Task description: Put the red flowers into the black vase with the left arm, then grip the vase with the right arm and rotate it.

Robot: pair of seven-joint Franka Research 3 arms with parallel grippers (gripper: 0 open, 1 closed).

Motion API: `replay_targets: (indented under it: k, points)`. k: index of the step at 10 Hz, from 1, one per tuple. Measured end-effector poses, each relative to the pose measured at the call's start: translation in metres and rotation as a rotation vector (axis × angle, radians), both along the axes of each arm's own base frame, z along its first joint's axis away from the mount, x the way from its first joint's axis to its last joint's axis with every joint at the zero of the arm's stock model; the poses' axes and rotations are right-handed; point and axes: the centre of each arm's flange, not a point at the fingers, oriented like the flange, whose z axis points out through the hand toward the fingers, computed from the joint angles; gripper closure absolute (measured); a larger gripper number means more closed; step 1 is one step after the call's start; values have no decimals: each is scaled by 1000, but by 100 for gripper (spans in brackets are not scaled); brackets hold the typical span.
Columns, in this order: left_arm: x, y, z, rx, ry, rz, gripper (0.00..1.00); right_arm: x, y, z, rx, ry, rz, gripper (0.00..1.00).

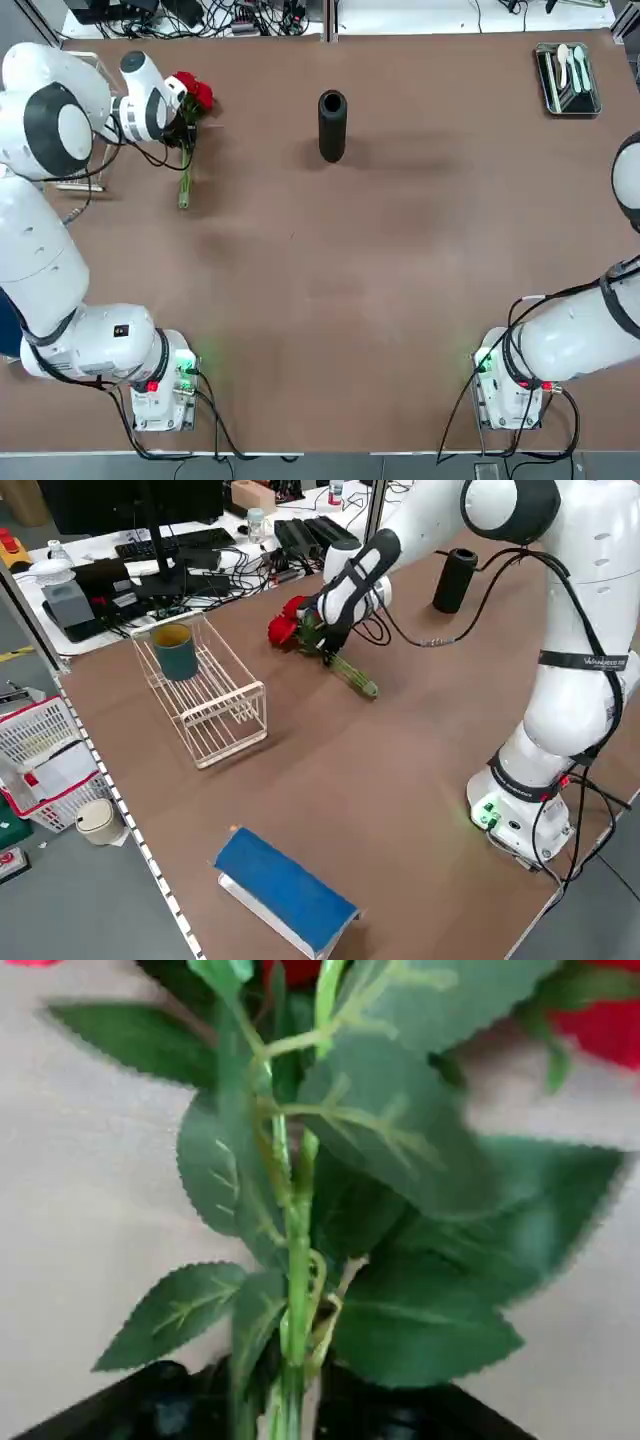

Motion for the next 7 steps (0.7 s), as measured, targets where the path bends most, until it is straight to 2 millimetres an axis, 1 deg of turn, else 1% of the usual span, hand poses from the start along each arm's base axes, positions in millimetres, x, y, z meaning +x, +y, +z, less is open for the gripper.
replay_targets:
  k: [1, 2, 3, 4, 5, 7]
  points:
    - [2, -2, 3, -4, -7, 34, 93, 0, -1, 0, 0, 1, -1, 0]
    - [5, -6, 9, -10, -19, 62, 93, 0, -1, -1, 0, 1, -1, 0]
    - [9, -11, 20, -16, -34, 87, 93, 1, -1, -1, 0, 2, -2, 0]
    - [13, -12, 36, -18, -35, 116, 93, 1, -1, -1, 0, 2, -2, 0]
    - [19, -14, 60, -19, -22, 152, 93, 1, -1, -1, -1, 2, -3, 0]
    - [32, -26, 126, -28, -17, 256, 93, 1, -1, -2, -1, 3, -3, 0]
